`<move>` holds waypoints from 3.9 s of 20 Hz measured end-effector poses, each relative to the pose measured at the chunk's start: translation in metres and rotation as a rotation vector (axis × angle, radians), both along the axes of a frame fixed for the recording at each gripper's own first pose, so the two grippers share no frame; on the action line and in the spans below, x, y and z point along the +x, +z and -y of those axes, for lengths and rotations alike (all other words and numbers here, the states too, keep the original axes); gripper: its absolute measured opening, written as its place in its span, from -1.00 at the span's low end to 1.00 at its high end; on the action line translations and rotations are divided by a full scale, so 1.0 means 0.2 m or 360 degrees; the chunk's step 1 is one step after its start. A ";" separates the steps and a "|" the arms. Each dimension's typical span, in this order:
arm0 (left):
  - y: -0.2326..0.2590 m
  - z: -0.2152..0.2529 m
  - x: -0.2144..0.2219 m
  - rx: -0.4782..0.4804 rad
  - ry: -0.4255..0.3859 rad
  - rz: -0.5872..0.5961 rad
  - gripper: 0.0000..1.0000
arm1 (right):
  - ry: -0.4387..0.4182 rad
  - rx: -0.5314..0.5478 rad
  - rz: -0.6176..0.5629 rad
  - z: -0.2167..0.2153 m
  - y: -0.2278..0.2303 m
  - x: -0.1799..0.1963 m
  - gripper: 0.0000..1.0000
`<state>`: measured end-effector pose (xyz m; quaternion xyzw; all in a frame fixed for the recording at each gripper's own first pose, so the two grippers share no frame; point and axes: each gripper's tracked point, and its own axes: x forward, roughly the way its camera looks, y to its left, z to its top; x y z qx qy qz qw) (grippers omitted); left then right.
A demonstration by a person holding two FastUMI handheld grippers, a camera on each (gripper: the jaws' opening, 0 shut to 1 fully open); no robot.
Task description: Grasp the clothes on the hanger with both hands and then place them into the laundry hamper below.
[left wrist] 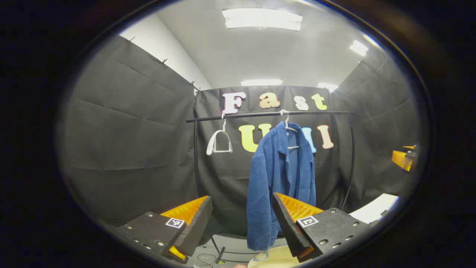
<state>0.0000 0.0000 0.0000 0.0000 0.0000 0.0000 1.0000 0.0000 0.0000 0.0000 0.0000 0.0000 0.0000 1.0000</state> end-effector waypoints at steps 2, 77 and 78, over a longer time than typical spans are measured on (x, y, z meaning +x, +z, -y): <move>0.01 -0.01 0.00 -0.0005 0.0001 0.0001 0.86 | 0.0004 -0.0004 0.0003 -0.01 0.00 0.01 0.89; -0.11 0.79 1.76 0.0009 0.0566 -0.0132 0.58 | 0.0996 0.0272 -0.0316 -1.18 -0.42 1.87 0.41; -0.12 0.79 1.77 -0.0003 0.0553 -0.0139 0.31 | 0.1007 0.0291 -0.0314 -1.18 -0.41 1.85 0.19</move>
